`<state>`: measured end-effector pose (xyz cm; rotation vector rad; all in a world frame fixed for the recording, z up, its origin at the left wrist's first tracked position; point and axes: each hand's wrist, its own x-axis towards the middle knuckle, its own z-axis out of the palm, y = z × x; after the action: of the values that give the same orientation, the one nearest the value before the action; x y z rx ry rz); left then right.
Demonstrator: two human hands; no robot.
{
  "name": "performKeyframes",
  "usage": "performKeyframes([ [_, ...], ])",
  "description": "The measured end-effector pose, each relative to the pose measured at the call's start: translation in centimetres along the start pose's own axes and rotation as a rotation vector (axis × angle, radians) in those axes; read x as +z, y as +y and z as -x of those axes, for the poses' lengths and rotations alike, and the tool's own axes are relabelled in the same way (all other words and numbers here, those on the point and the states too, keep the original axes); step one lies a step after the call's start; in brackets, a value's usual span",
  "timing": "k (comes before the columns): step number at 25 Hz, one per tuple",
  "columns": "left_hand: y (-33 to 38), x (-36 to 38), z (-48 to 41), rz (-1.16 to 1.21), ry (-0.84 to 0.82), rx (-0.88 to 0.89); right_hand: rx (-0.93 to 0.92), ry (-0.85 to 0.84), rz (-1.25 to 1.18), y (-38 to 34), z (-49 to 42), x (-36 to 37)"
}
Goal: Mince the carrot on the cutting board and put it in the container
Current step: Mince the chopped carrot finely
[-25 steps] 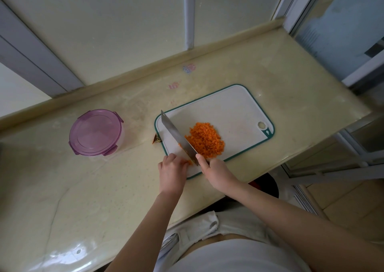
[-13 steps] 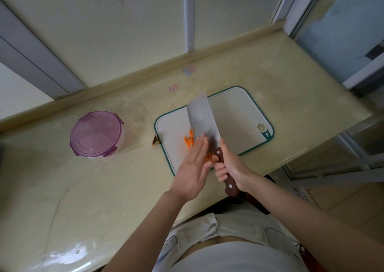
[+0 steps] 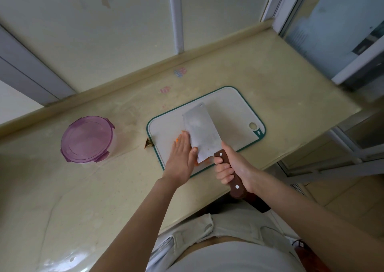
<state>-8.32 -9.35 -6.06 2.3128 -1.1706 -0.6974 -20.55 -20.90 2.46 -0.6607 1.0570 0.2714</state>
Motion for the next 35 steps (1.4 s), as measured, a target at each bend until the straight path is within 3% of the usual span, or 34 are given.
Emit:
performKeyframes([
  [2, -0.2, -0.5, 0.1, 0.034, 0.069, -0.144, -0.024, 0.016, 0.077, -0.1, 0.2, -0.2],
  [3, 0.0, -0.8, 0.5, 0.056, 0.138, -0.118, -0.037, 0.027, 0.114, -0.3, 0.3, -0.3],
  [5, 1.4, -1.5, 1.3, 0.055, 0.205, 0.089, -0.055, 0.042, 0.129, -0.5, 0.2, 0.0],
  [7, 3.2, -1.5, 1.9, -0.010, 0.143, 0.297, -0.079, 0.045, 0.107, -0.7, 0.2, 0.3],
  [9, 4.1, -1.1, 2.2, -0.108, 0.068, 0.372, -0.089, 0.049, 0.091, -0.8, 0.2, 0.6],
  [15, 2.5, -0.1, 1.1, -0.137, 0.059, 0.211, -0.061, 0.029, 0.095, -0.9, 0.5, 0.1],
  [19, 1.2, -0.5, 0.1, -0.187, 0.051, -0.056, -0.071, 0.038, 0.138, -0.9, 1.1, -0.9],
  [21, 0.8, -1.2, 0.1, -0.092, 0.102, -0.123, -0.108, 0.082, 0.260, -1.1, 1.1, -1.2],
  [24, 1.9, -2.8, 0.5, 0.184, 0.333, -0.111, -0.271, 0.187, 0.537, -1.3, 0.8, -1.9],
  [27, 4.2, -4.9, 1.1, 0.201, 0.640, 0.069, -0.570, 0.289, 1.002, -1.4, 0.6, -2.9],
  [29, 5.2, -5.9, 1.5, 0.158, 0.708, 0.218, -0.682, 0.358, 1.275, -1.7, 0.7, -3.5],
  [31, 5.8, -6.2, 1.9, 0.129, 0.567, 0.327, -0.755, 0.403, 1.473, -2.0, 0.9, -3.5],
  [35, 5.2, -4.3, 2.2, -0.096, 0.009, 0.499, -0.889, 0.464, 1.684, -1.5, 0.2, -3.3],
])
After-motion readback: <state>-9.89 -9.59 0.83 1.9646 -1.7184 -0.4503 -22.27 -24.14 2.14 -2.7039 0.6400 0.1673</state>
